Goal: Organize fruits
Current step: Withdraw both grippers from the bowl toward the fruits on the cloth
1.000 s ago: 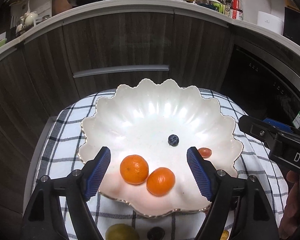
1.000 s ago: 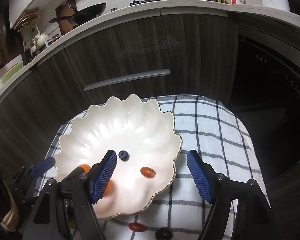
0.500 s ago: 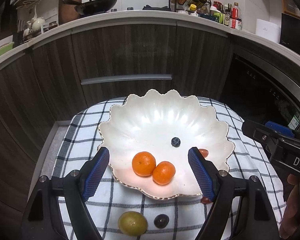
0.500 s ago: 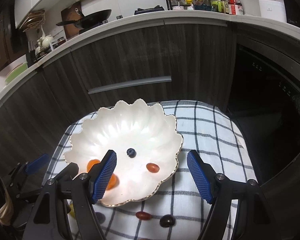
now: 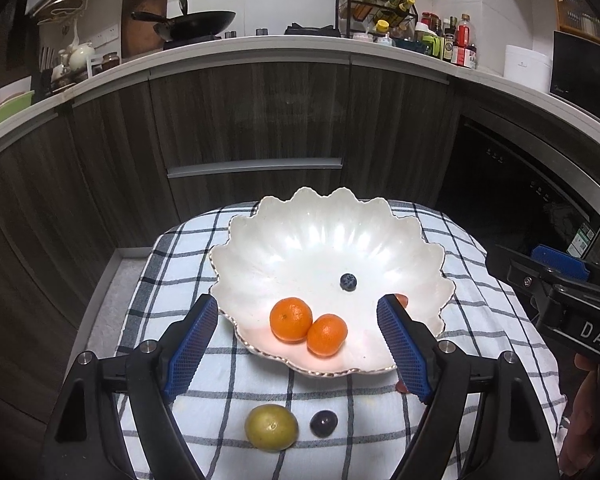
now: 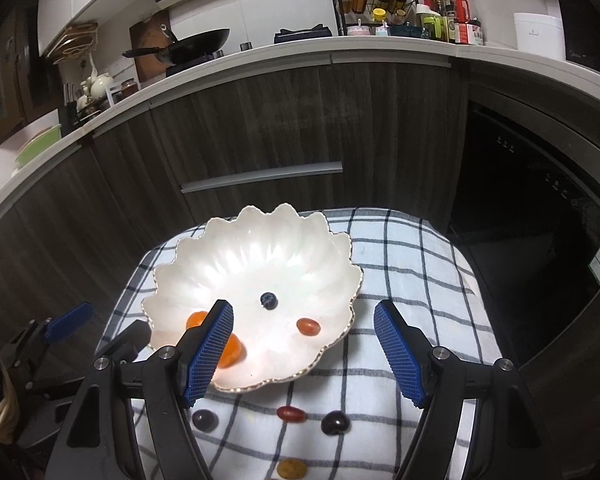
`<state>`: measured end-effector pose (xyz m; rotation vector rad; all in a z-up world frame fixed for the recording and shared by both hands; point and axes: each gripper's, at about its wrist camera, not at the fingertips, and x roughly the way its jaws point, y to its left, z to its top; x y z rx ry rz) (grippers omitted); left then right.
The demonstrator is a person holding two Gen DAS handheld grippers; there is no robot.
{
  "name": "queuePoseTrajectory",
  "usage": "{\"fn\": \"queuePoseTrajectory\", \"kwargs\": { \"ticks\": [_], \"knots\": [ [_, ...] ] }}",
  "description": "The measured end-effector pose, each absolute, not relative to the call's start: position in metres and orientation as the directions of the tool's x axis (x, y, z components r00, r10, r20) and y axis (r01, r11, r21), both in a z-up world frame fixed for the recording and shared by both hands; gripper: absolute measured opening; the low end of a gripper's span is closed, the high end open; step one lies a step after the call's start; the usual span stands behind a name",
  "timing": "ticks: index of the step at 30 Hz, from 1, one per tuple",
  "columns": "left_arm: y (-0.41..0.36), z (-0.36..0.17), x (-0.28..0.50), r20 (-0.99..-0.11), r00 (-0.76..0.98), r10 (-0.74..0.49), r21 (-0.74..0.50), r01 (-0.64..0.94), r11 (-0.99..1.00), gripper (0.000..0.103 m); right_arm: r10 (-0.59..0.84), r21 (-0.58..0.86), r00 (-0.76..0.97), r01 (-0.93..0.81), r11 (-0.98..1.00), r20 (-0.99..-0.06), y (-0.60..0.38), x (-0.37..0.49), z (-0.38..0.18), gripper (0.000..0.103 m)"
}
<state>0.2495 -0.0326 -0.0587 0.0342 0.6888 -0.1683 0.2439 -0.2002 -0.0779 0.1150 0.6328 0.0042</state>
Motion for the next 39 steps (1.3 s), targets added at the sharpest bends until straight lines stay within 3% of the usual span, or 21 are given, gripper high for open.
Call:
{"fn": "queuePoseTrajectory", "kwargs": {
  "ticks": [39],
  "knots": [
    [-0.001,-0.111,0.2,-0.68,0.72,-0.134,0.003,0.186,0.983,0.082,-0.048,0.001,0.77,0.063,0.998,-0.636,-0.167,0.193,-0.126,0.074]
  ]
}}
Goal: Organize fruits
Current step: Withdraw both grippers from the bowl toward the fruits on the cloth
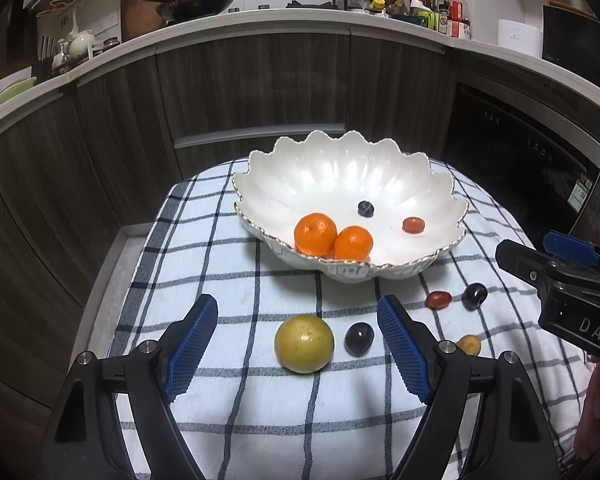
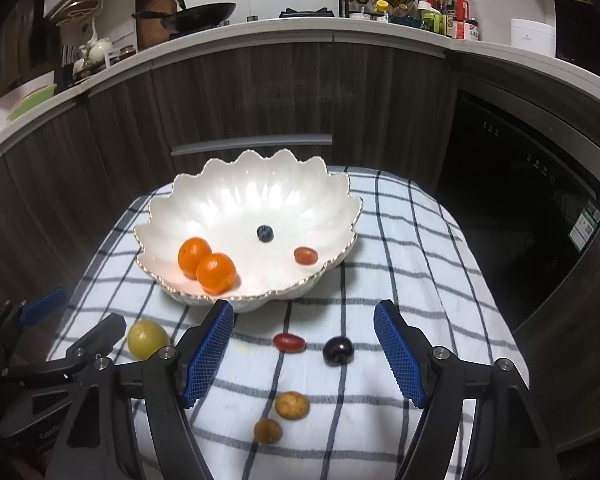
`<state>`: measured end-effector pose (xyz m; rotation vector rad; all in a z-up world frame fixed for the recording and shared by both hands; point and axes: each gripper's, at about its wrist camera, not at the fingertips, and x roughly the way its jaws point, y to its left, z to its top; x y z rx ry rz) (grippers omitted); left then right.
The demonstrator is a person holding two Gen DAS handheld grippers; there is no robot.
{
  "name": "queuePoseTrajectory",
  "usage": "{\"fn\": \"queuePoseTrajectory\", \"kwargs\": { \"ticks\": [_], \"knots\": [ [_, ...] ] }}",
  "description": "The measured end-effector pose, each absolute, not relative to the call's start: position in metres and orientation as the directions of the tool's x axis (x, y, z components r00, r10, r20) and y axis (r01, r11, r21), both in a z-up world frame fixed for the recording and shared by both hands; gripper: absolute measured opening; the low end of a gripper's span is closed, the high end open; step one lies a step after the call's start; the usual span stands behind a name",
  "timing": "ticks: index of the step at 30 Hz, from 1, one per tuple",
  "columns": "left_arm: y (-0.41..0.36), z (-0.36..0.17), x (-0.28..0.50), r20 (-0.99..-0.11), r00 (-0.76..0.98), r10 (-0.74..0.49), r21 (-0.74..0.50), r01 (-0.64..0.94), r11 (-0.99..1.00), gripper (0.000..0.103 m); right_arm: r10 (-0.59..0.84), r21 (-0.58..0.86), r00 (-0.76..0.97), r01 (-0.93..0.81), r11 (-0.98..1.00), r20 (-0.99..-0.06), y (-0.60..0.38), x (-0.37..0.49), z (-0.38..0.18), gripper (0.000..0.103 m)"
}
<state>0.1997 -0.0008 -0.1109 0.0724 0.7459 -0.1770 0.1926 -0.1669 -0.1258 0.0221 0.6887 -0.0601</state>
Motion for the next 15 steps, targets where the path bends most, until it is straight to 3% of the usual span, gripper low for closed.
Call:
{"fn": "queuePoseTrajectory", "kwargs": {
  "ticks": [15],
  "knots": [
    [0.001,-0.142,0.204,-0.704,0.699,-0.121,0.014,0.184,0.983,0.082,-0.057,-0.006,0.725,0.073,0.997,-0.686,-0.162,0.195,-0.157,0.073]
  ]
}}
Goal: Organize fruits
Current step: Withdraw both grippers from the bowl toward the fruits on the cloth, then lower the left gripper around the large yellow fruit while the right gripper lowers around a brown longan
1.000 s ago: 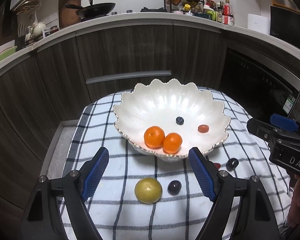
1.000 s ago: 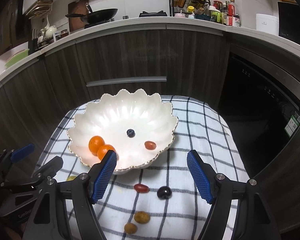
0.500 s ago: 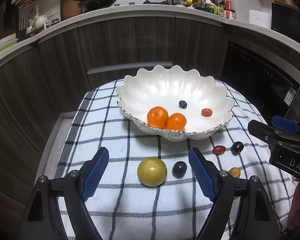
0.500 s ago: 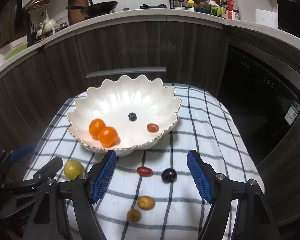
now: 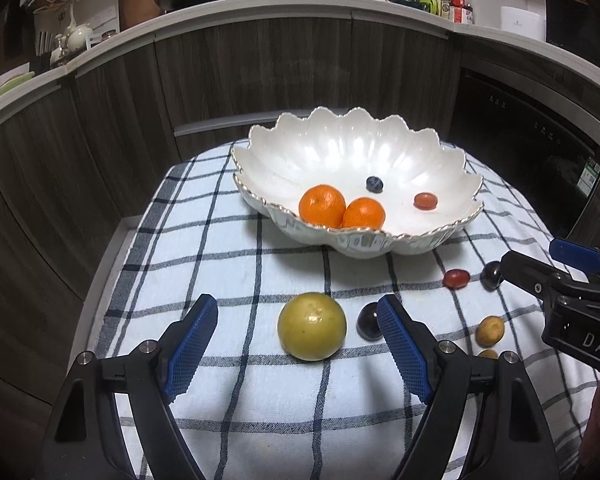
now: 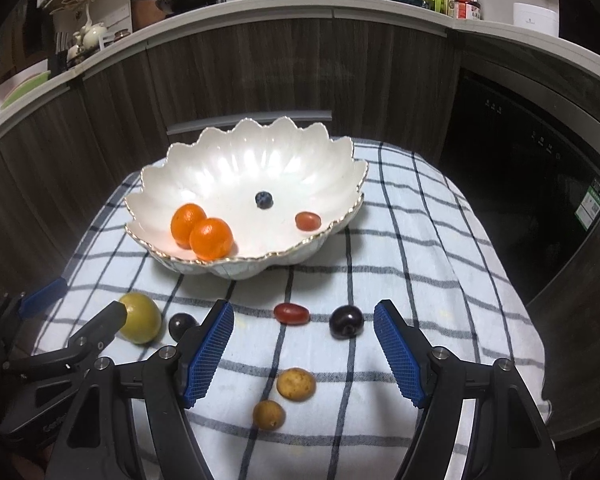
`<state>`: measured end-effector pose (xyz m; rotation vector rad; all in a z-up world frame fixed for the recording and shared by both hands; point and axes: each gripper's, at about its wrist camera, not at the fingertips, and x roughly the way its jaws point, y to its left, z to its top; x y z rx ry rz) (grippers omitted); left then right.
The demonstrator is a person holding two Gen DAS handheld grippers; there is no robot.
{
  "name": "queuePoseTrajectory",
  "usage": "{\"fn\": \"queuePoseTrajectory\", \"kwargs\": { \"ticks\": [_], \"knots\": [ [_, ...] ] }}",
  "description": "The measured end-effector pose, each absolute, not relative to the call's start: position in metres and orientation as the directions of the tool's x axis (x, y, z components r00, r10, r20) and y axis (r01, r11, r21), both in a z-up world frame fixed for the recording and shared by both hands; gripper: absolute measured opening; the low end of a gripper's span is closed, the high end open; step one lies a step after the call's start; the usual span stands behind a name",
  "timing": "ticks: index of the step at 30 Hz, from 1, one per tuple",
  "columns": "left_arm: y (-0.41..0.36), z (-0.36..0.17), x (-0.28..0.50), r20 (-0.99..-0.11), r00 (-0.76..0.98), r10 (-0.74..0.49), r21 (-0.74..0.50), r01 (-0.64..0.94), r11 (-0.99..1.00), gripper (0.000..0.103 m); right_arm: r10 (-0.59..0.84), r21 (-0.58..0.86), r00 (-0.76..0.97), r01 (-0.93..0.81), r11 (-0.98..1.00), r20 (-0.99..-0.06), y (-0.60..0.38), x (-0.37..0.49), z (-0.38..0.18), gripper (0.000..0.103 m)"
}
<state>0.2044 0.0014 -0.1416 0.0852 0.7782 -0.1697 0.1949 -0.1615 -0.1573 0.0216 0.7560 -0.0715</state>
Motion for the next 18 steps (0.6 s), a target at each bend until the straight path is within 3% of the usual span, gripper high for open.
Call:
{"fn": "queuePoseTrajectory", "kwargs": {
  "ticks": [18],
  "knots": [
    [0.004,-0.17,0.21,-0.719,0.69,-0.086,0.05,0.174,0.983,0.082,-0.074,-0.004,0.668,0.106,0.994,-0.741,-0.151,0.19,-0.197,0.073]
  ]
}}
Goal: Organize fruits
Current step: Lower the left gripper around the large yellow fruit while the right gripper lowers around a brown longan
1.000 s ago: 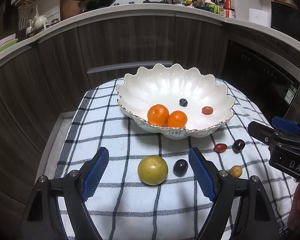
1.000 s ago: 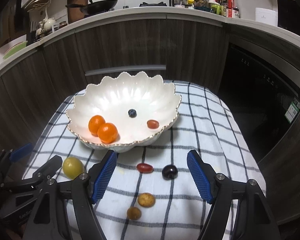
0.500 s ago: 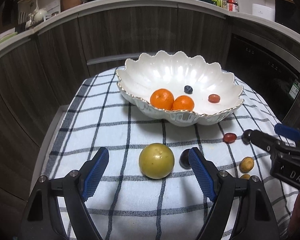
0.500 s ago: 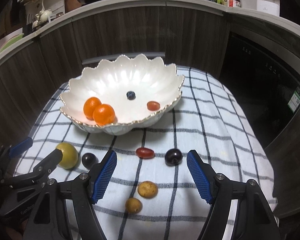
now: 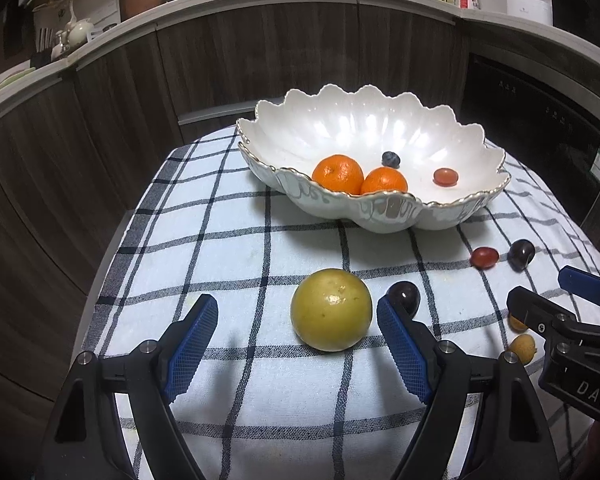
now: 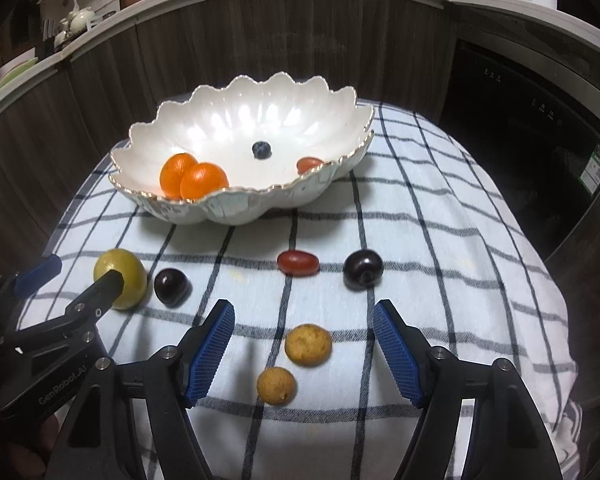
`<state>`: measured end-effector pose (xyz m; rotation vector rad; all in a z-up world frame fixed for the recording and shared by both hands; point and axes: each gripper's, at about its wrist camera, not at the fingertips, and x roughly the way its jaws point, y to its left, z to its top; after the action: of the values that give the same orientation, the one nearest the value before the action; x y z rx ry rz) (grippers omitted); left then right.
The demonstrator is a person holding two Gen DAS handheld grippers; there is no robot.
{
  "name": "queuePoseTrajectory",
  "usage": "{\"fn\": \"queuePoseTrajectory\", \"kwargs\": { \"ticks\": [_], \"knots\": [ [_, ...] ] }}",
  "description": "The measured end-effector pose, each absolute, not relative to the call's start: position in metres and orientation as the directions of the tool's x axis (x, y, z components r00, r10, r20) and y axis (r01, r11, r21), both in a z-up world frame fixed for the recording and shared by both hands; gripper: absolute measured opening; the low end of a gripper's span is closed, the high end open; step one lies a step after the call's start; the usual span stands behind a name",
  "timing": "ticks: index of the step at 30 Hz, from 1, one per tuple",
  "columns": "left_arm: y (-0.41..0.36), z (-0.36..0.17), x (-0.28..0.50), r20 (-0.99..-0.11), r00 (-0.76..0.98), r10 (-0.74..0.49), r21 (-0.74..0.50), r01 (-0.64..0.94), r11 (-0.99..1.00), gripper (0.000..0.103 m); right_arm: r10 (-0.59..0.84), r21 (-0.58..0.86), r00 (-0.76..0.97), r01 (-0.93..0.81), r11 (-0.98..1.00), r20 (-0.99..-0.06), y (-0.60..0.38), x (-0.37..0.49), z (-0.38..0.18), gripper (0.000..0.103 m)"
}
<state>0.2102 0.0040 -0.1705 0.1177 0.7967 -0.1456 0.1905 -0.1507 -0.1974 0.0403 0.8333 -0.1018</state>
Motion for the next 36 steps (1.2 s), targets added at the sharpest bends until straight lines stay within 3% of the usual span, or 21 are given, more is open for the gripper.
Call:
{"fn": "queuePoseTrajectory", "kwargs": {
  "ticks": [9,16,21,24,30,32,36],
  "knots": [
    [0.003,-0.181,0.218,-0.73,0.676,-0.099,0.04,0.187,0.982,0.081,-0.104,-0.01,0.645,0.148,0.989,-0.757,-0.154,0.195,-0.207,0.072],
    [0.0,-0.187,0.224,-0.741,0.662,-0.113,0.031,0.202,0.979,0.08,-0.1,-0.002,0.621,0.156,0.988,-0.778,-0.156,0.199,-0.216,0.06],
    [-0.005,-0.189,0.227,-0.75,0.65,-0.119,0.032,0.216,0.976,0.069,-0.095,0.002,0.61,0.157,0.988,-0.787,-0.158,0.202,-0.221,0.057],
    [-0.008,-0.19,0.229,-0.756,0.644,-0.118,0.04,0.225,0.974,0.068,-0.092,0.007,0.602,0.16,0.987,-0.793,-0.159,0.203,-0.224,0.054],
    [-0.011,-0.193,0.231,-0.77,0.622,-0.141,0.021,0.245,0.969,0.05,-0.097,-0.001,0.604,0.158,0.987,-0.791,-0.16,0.204,-0.227,0.036],
    [-0.013,-0.193,0.23,-0.769,0.624,-0.137,0.03,0.249,0.968,0.048,-0.092,-0.007,0.607,0.141,0.99,-0.789,-0.157,0.204,-0.227,0.029],
    [-0.01,-0.192,0.228,-0.769,0.625,-0.134,0.021,0.235,0.972,0.048,-0.086,-0.001,0.608,0.139,0.99,-0.789,-0.157,0.202,-0.226,0.029]
  ]
}}
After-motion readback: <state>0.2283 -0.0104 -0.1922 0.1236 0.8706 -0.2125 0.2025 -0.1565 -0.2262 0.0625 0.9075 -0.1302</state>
